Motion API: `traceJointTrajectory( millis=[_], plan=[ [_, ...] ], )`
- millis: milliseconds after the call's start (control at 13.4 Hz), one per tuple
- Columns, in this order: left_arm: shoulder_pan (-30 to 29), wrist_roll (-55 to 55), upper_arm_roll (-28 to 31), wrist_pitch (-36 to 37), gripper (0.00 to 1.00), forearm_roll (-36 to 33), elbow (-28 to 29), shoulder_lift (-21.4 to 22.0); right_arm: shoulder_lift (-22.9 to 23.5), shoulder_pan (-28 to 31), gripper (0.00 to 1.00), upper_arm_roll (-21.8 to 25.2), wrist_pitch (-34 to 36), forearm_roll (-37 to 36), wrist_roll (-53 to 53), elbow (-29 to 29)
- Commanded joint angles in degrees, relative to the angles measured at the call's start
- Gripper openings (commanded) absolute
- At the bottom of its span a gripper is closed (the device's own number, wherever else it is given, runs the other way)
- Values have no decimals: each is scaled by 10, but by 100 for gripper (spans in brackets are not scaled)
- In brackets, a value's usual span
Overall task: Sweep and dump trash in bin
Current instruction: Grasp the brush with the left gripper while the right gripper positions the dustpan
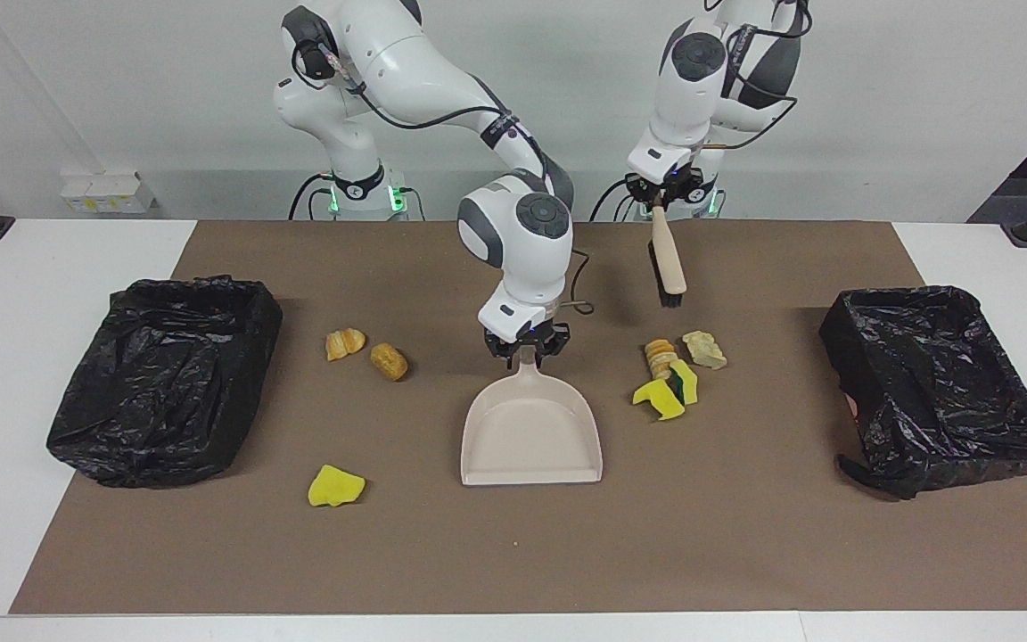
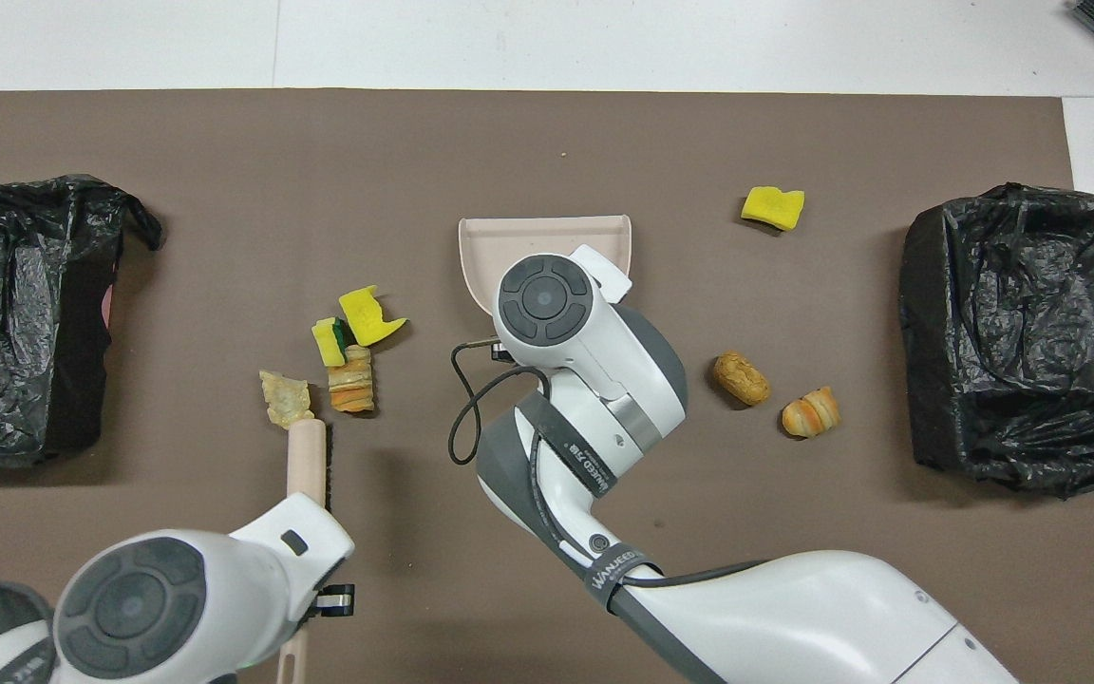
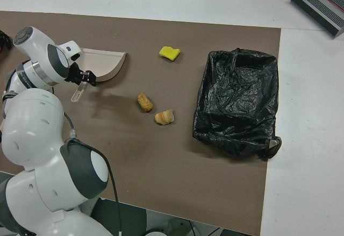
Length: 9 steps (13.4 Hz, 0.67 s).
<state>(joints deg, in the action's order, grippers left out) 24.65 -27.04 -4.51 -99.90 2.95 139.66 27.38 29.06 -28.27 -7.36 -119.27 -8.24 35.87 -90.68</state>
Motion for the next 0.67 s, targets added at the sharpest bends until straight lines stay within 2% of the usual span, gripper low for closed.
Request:
traceJointTrajectory(
  millis=[0, 149, 223, 372, 595],
  plan=[
    [-70, 27, -7, -13, 0, -12, -42, -44, -14, 7, 23, -5, -6, -4, -4, -16],
    [-114, 46, -6, -38, 0, -11, -73, -79, -15, 4, 3, -5, -6, -5, -3, -16],
    [-132, 46, -6, -55, 0, -11, -80, -93, -15, 1, 0, -5, -6, -5, -3, -16],
    [-162, 45, -7, -82, 0, -11, -79, -110, -17, -1, 0, -5, -7, -7, -10, -16],
    [-188, 30, -7, -101, 0, -6, -72, -117, -45, 8, 0, -5, -3, -6, -138, -17]
  ],
)
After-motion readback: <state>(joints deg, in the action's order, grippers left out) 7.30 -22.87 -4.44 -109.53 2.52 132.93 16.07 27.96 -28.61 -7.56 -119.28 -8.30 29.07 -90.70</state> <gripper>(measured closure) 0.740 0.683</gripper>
